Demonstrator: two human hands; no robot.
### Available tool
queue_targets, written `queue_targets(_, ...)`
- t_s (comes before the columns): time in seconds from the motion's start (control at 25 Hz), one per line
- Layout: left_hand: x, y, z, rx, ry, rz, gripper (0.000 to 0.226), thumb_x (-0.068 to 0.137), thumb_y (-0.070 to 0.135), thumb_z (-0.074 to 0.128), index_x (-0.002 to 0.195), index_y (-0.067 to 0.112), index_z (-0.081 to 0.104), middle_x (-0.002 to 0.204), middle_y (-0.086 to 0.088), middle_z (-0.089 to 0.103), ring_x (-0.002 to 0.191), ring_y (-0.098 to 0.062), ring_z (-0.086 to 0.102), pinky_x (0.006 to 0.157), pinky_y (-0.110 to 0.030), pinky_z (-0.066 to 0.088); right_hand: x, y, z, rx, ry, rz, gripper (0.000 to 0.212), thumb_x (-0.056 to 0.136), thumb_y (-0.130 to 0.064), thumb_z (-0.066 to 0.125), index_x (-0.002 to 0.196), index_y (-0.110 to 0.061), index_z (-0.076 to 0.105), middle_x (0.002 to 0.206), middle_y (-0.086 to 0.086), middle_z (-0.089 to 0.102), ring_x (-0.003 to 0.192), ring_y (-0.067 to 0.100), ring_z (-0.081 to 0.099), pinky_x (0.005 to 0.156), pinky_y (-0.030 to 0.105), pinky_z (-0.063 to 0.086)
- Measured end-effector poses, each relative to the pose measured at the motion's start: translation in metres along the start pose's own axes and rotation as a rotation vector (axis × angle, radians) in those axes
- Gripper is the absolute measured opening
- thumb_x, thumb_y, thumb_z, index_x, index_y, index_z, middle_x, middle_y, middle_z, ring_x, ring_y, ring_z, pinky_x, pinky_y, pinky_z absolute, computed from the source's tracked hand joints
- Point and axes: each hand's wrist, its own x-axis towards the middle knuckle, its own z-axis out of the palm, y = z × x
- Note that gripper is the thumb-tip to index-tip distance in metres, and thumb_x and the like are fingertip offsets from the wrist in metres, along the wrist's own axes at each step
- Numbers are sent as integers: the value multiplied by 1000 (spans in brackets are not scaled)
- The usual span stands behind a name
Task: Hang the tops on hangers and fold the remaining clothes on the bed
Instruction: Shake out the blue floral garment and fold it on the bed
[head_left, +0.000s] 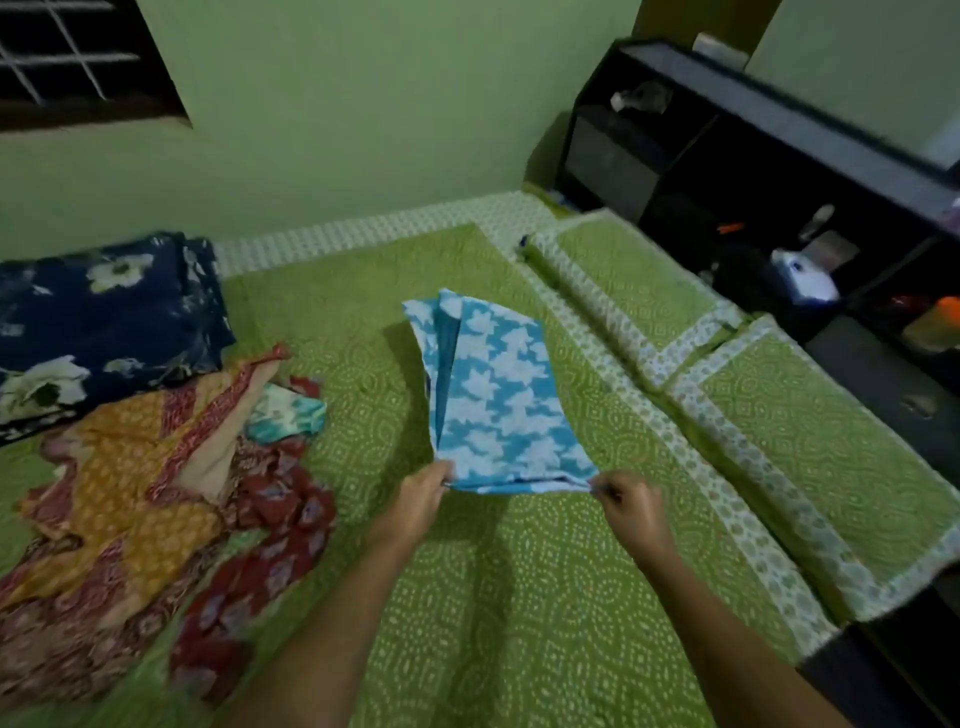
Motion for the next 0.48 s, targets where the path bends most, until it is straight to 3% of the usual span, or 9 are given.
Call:
queue_targets(0.08,-8,-61,65,58,-46,-38,16,99,34,44,106,31,58,107,14,56,101,-8,54,74,-4,37,-26,57,58,-18,-103,29,18,70,7,76,79,-8,76,84,7,74,79,23,69,72,19,41)
queue_targets(0.2,-20,-130,140,228,-130,-64,11,94,49,46,88,44,54,98,13,60,99,-12,55,84,-17,46,-59,125,135,-22,-261,91,18,70,7,75,80,-9,76,86,8,73,80,24,69,73,15,39)
queue_targets(0.28,-23,-166,178,193,-156,-175,13,93,22,53,94,33,58,104,7,56,103,-15,53,80,-11,43,-75,157,176,-31,-355,143,12,76,1,73,85,-6,75,91,10,71,84,26,68,76,18,41)
queue_targets(0.36,-20,-189,207,127,-82,-209,31,80,-6,59,105,12,58,116,-7,47,105,-19,50,88,-14,37,-86,176,206,-2,-389,162,12,80,-4,71,92,-3,71,95,14,64,85,30,64,78,23,43)
queue_targets(0.48,2,-205,222,-97,123,-389,29,78,2,70,102,4,53,107,-12,53,94,-20,54,83,-30,47,-75,186,232,240,-313,416,44,86,-22,69,121,-4,50,118,10,45,104,20,51,95,27,42)
